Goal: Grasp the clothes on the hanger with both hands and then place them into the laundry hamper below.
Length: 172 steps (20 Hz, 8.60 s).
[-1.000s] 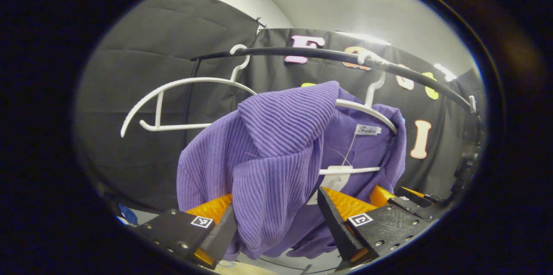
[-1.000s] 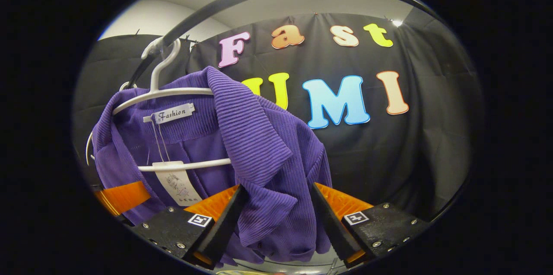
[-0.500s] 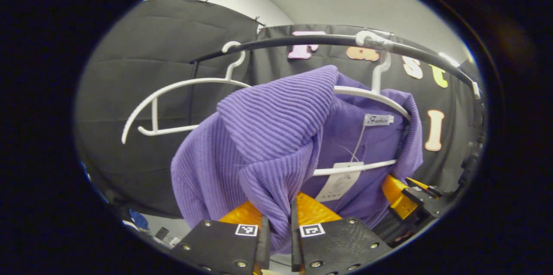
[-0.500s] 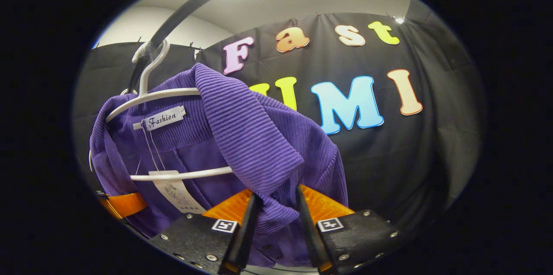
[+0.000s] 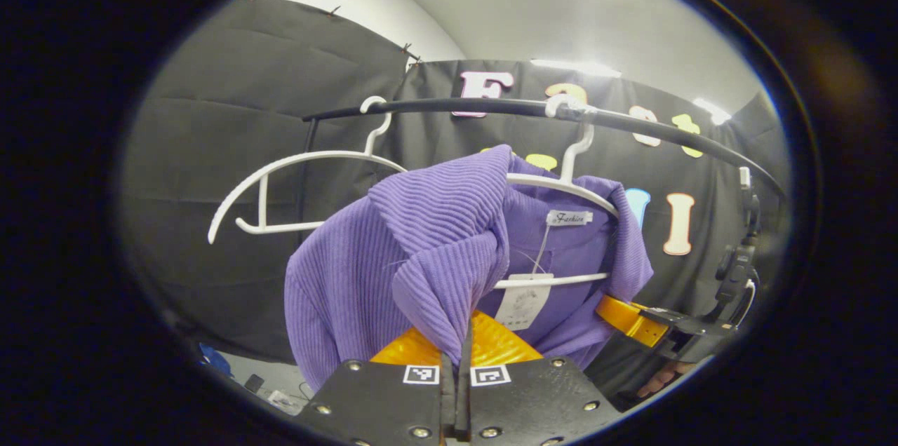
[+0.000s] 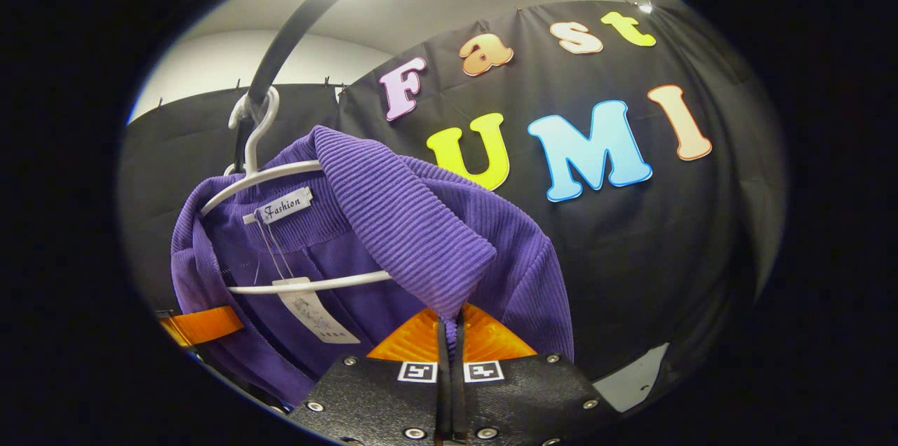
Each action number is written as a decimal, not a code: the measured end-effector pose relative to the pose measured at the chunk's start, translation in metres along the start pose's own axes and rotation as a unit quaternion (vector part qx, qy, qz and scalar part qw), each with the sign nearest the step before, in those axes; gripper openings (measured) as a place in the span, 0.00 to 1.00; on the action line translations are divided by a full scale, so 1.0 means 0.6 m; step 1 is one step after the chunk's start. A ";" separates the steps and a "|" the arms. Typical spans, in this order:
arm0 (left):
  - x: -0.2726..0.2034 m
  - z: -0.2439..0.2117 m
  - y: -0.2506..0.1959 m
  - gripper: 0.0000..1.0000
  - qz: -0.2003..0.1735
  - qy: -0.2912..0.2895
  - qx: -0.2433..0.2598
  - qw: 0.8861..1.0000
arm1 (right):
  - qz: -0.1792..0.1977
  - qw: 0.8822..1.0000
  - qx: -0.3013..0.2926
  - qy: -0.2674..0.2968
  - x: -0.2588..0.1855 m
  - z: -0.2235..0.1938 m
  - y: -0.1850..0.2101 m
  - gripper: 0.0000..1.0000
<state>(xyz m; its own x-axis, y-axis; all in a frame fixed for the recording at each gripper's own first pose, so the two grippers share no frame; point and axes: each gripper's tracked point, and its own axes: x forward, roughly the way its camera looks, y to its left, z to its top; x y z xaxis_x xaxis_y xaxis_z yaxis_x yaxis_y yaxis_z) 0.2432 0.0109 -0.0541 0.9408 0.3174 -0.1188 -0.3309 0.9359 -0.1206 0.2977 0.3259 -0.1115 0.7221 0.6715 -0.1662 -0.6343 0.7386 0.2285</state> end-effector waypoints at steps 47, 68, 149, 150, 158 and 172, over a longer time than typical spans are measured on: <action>0.044 0.106 0.273 0.01 -0.126 -0.007 0.010 0.992 | -0.209 0.969 -0.078 -0.103 -0.152 0.130 0.088 0.00; 0.053 0.027 0.079 0.01 -0.095 -0.007 0.014 0.995 | -0.204 0.970 -0.059 -0.117 -0.135 0.143 -0.137 0.00; -0.181 -0.778 0.259 0.55 -0.181 0.376 0.143 0.897 | -0.200 0.911 0.095 0.349 -0.413 -0.704 0.070 0.65; -0.182 -0.763 0.261 0.75 -0.171 0.371 0.143 0.901 | -0.206 0.912 0.085 0.345 -0.420 -0.691 0.066 0.81; -0.207 -0.571 0.229 0.96 -0.147 0.306 0.103 0.935 | -0.247 0.936 0.006 0.252 -0.478 -0.495 0.002 0.96; -0.345 0.035 0.062 1.00 -0.144 -0.021 0.044 0.988 | -0.275 0.950 -0.072 -0.126 -0.652 0.055 -0.098 0.95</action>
<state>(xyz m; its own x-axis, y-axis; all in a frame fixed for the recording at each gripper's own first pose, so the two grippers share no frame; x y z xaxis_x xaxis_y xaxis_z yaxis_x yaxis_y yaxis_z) 0.0376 -0.0169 -0.0132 0.9980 0.0397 -0.0501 -0.0425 0.9975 -0.0568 0.0617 0.0178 -0.0281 0.9872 0.1588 0.0176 -0.1593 0.9866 0.0362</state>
